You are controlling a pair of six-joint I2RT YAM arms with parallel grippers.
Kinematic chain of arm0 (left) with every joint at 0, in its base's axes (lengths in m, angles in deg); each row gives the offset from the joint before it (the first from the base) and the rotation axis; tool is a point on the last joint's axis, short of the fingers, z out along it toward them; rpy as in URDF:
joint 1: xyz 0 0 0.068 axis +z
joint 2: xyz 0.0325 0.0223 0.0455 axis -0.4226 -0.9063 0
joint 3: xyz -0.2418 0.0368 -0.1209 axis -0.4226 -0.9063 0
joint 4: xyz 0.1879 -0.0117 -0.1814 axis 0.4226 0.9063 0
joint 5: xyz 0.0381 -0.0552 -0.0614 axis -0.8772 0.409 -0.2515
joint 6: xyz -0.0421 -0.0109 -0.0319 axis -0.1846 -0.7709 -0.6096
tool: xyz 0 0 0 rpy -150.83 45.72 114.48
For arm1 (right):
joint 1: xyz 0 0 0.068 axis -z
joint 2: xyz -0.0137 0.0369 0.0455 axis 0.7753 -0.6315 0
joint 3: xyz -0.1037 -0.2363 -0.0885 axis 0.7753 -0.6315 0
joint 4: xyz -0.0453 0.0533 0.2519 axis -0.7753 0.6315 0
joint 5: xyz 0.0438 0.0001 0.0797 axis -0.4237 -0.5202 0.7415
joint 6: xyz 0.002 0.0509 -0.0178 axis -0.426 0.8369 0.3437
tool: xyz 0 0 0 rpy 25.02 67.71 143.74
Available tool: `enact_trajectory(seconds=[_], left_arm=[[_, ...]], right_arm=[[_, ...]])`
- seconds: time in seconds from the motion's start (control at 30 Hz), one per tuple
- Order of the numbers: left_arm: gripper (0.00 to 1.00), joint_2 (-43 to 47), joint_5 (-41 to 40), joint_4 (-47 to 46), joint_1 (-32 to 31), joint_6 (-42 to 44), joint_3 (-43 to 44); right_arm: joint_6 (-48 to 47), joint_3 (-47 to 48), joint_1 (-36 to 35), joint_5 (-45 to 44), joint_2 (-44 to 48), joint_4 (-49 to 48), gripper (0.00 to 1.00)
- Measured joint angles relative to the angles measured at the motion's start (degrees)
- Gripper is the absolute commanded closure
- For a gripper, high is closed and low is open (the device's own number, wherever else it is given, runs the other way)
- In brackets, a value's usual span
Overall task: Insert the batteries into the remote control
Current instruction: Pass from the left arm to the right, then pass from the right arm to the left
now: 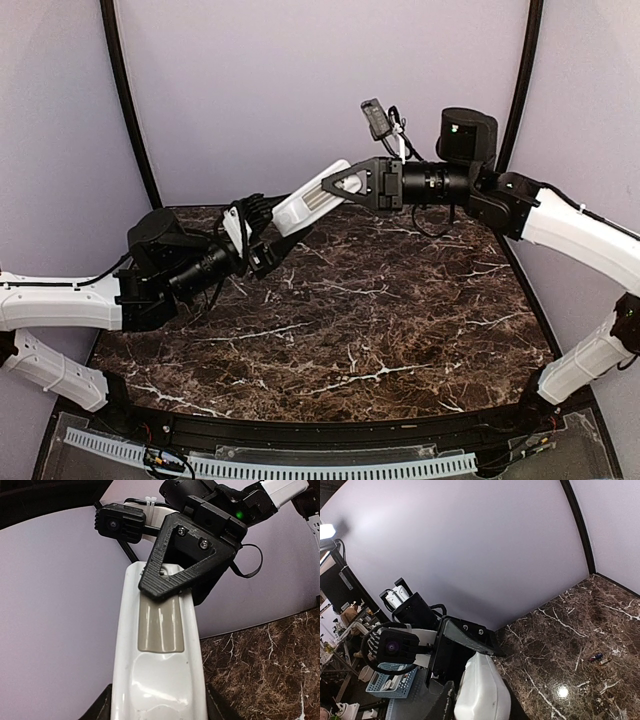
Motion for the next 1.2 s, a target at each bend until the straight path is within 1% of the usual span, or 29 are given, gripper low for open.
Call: enact_trajectory(seconds=[0.03,0.07,0.1,0.17,0.23,0.3,0.37,0.43,0.47,0.5,0.53,0.57,0.6,0.67,0.73,0.8,0.9,0.93,0.97,1.03,1.2], left_arm=[[0.42,0.02,0.0,0.2,0.0,-0.09,0.02],[0.36,0.04,0.13,0.87,0.0,-0.35,0.13],[0.26,0.13,0.37,1.64,0.02,-0.87,0.28],[0.18,0.66,2.86,4.74,-0.02,-3.21,0.94],[0.12,1.46,5.7,8.57,-0.07,-5.88,1.95],[0.11,2.21,9.05,13.11,-0.07,-8.55,3.85],[0.13,2.51,12.22,17.66,-0.07,-11.06,6.43],[0.19,2.49,15.15,21.7,-0.07,-13.38,8.96],[0.25,2.45,16.31,23.91,-0.07,-14.67,10.34],[0.28,2.36,17.22,25.88,-0.07,-15.74,11.58],[0.34,2.16,17.97,27.87,-0.07,-16.76,12.87],[0.37,1.9,18.4,29.24,-0.07,-17.55,13.9],[0.43,1.49,18.88,30.93,-0.07,-18.12,15.08],[0.5,0.48,19.3,33.57,-0.07,-18.93,16.9],[0.54,-0.37,19.58,35.69,0.0,-19.39,17.62],[0.58,-1.22,19.52,37.44,0.04,-19.63,17.84],[0.6,-1.99,19.56,38.93,0.02,-19.8,17.84],[0.63,-2.27,19.45,39.17,0.02,-19.78,17.84],[0.68,-2.56,19.34,39.3,0.02,-19.78,17.92],[0.75,-3.04,18.91,39.5,0.02,-19.82,18.23],[0.88,-3.82,18.56,40.17,0.07,-21.57,19.21]], right_arm=[[-0.7,0.44,0.0,-0.04,-0.09,0.96,1.0],[-1.53,1.03,0.0,-0.09,-0.15,2.29,1.0],[-2.78,1.79,0.0,-0.04,-0.22,4.13,1.0],[-6.95,3.15,0.0,0.81,-0.33,6.84,1.0],[-10.82,4.7,0.0,2.03,-0.33,9.62,1.0],[-15.15,6.34,0.0,3.21,-0.33,12.79,1.0],[-19.32,7.67,0.0,4.28,-0.33,16.04,1.0],[-23.04,8.59,0.0,5.31,-0.33,18.99,1.0],[-25.42,9.07,0.0,6.05,-0.33,20.85,1.0],[-26.95,9.4,0.0,6.6,-0.33,22.08,1.0],[-28.83,9.75,0.0,7.02,-0.33,23.56,1.0],[-30.29,10.01,0.0,7.39,-0.33,24.63,1.0],[-32.17,10.45,0.0,7.78,-0.33,26.29,1.0],[-34.67,11.02,0.0,8.09,-0.31,28.2,1.0],[-36.79,11.58,0.0,8.28,-0.31,29.59,1.0],[-38.14,11.87,0.0,8.55,-0.31,30.4,1.0],[-39.65,11.96,0.0,8.96,-0.31,31.26,1.0],[-39.91,11.96,0.0,9.03,-0.31,31.39,1.0],[-40.24,11.96,0.0,9.09,-0.31,31.39,1.0],[-40.65,11.96,0.0,9.25,-0.31,31.41,1.0],[-43.71,11.96,0.0,9.99,-0.11,31.23,1.0]])
